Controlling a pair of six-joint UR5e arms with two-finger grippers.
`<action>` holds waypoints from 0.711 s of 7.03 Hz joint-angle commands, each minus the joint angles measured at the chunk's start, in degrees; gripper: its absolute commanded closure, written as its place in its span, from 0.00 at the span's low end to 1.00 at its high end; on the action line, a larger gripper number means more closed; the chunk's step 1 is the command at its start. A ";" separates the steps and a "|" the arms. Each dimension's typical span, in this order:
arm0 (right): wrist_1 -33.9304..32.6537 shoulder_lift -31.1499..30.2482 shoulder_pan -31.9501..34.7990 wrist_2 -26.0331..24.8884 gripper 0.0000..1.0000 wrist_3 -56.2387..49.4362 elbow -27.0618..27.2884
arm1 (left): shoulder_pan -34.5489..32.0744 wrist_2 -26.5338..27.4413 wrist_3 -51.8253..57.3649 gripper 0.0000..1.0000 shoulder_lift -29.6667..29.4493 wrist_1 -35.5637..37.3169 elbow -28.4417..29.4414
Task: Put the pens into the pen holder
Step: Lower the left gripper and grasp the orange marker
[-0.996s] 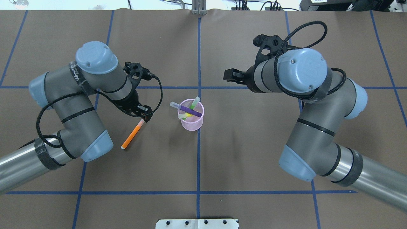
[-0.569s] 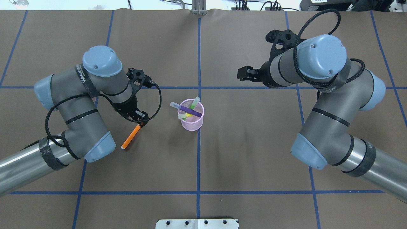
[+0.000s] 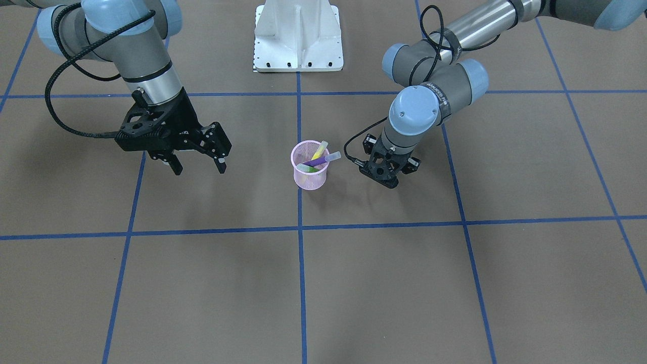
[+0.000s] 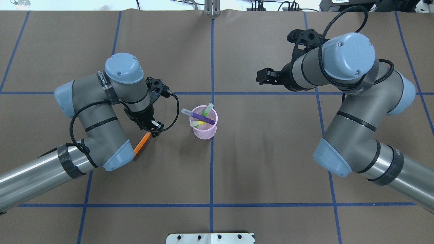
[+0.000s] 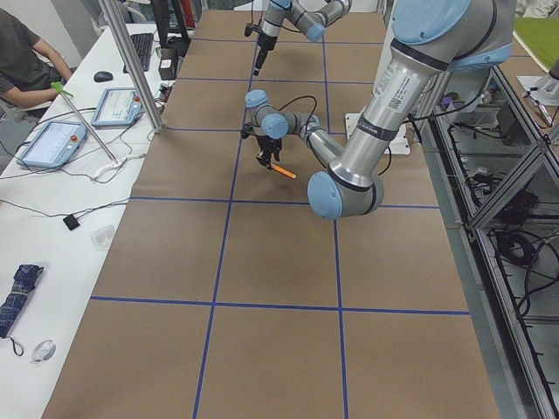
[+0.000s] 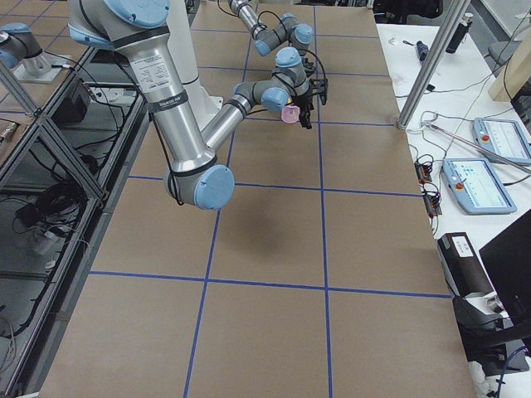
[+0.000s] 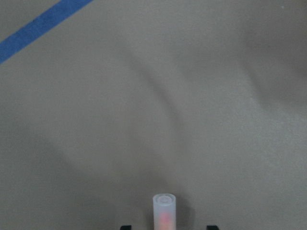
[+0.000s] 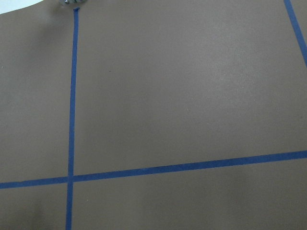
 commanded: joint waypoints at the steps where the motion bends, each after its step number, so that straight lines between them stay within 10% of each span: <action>1: 0.01 0.00 -0.02 -0.05 0.00 0.18 -0.09 | 0.07 -0.08 0.00 0.40 0.14 0.01 0.01; 5: 0.01 0.17 -0.02 -0.05 0.00 0.45 -0.01 | 0.07 -0.08 0.00 0.44 0.41 0.45 0.10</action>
